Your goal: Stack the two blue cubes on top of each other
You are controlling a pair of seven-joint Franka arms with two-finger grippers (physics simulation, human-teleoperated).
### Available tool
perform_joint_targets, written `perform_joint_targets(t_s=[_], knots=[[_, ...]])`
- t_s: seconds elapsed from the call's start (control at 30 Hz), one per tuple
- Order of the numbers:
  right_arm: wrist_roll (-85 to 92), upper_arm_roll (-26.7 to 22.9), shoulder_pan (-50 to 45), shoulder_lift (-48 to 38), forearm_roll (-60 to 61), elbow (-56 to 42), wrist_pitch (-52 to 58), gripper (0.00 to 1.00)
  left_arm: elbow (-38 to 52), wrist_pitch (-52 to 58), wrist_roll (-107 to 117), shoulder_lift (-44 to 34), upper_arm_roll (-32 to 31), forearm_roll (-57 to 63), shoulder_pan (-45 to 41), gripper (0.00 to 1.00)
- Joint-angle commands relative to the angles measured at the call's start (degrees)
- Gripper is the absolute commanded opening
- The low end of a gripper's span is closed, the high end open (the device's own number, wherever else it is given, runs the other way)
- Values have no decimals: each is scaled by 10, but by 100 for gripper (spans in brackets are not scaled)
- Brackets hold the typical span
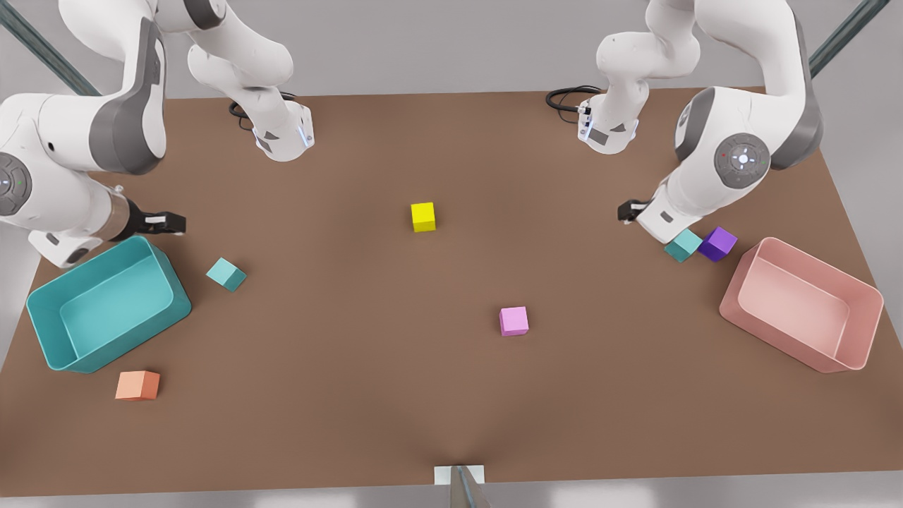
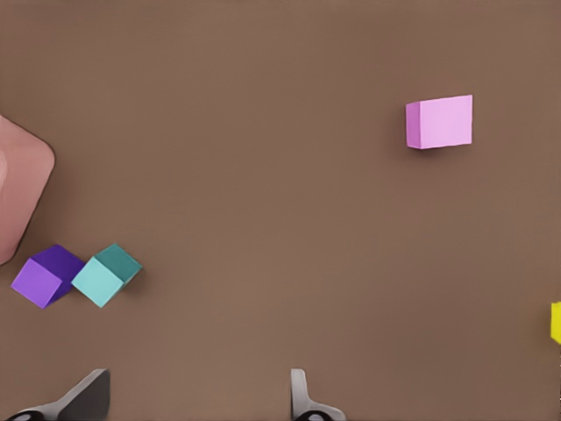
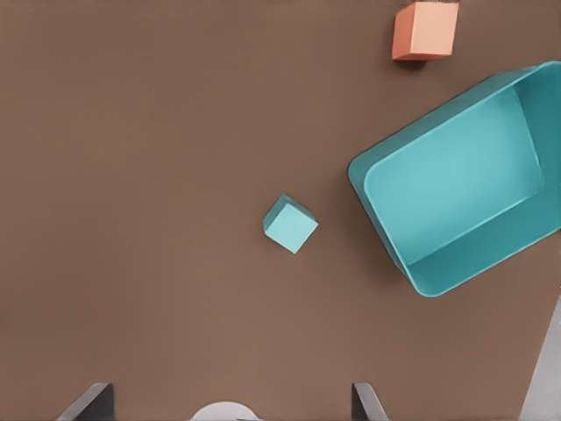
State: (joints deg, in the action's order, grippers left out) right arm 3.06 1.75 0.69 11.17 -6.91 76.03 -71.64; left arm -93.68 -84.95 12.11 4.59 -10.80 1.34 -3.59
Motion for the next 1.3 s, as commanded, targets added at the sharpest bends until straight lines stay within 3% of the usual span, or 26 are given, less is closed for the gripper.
perform_joint_targets(t_s=[0.0,0.1,0.23,0.3,0.53,0.77,1.27], knots=[[-2,0,-1,-1,-7,3,-44,100,1,-37,-10,4,4,-4,10,100],[-54,-2,-24,66,-44,49,-62,100,1,-37,-13,15,5,-4,25,100],[-129,-10,13,39,-14,219,-270,100,1,-36,-13,40,3,-3,20,100],[-128,-11,25,-27,-14,361,-409,100,1,-36,-13,52,3,-2,24,100],[-129,-11,82,-38,15,482,-603,100,11,-37,-12,68,3,1,23,100],[-185,-12,109,-40,41,540,-618,100,11,-37,-13,68,3,1,24,100],[-295,-16,106,17,35,540,-596,100,11,-38,-13,78,3,5,23,100]])
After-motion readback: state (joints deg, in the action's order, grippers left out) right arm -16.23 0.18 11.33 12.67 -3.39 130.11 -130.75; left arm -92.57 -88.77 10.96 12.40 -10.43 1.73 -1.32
